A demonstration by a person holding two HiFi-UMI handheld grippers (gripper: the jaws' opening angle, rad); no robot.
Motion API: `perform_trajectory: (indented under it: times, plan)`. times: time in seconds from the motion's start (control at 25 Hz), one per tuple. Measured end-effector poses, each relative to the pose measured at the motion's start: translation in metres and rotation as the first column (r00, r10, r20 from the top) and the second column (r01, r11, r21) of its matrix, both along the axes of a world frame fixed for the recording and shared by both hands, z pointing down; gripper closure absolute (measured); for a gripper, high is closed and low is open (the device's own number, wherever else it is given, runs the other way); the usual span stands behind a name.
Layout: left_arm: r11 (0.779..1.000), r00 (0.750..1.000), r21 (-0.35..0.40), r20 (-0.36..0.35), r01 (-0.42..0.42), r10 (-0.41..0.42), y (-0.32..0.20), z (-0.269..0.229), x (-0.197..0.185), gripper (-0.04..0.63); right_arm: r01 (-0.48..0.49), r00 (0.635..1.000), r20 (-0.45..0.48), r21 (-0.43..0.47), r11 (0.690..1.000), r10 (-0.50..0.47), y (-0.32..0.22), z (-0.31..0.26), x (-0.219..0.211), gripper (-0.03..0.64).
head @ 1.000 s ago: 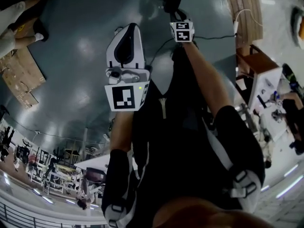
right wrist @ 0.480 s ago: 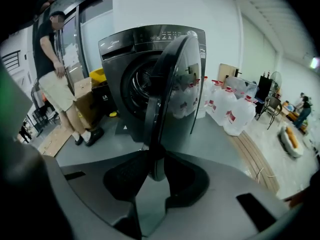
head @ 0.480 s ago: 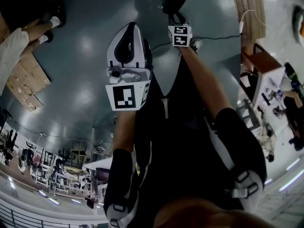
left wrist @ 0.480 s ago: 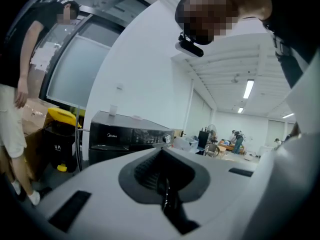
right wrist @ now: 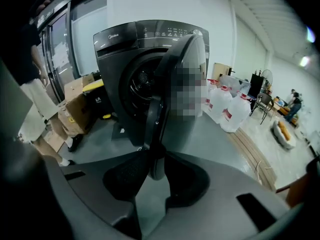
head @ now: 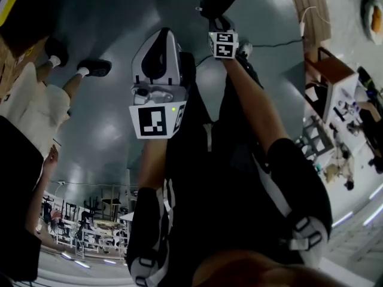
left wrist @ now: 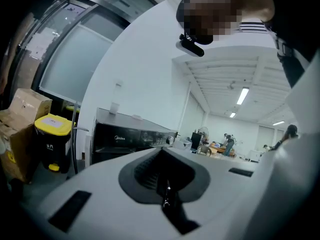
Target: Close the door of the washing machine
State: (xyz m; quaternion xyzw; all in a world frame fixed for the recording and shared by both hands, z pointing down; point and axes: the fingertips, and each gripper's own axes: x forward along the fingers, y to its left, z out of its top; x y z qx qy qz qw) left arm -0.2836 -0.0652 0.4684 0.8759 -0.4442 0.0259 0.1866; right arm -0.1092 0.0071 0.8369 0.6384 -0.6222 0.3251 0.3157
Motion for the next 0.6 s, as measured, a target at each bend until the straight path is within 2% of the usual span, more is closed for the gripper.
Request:
perform_trajectory:
  times: [0.44, 0.6]
  plan:
    - [1.000, 0.998, 0.011, 0.067, 0.013, -0.014, -0.014, 0.010, -0.034, 0.591, -0.029, 0.999, 0.040, 0.030, 0.999, 0.028, -0.036, -0.006, -0.050, 0.518]
    - [0.999, 0.997, 0.007, 0.054, 0.054, -0.054, -0.029, 0.012, -0.050, 0.591, -0.013, 0.999, 0.034, 0.029, 0.999, 0.012, -0.048, -0.003, -0.067, 0.514]
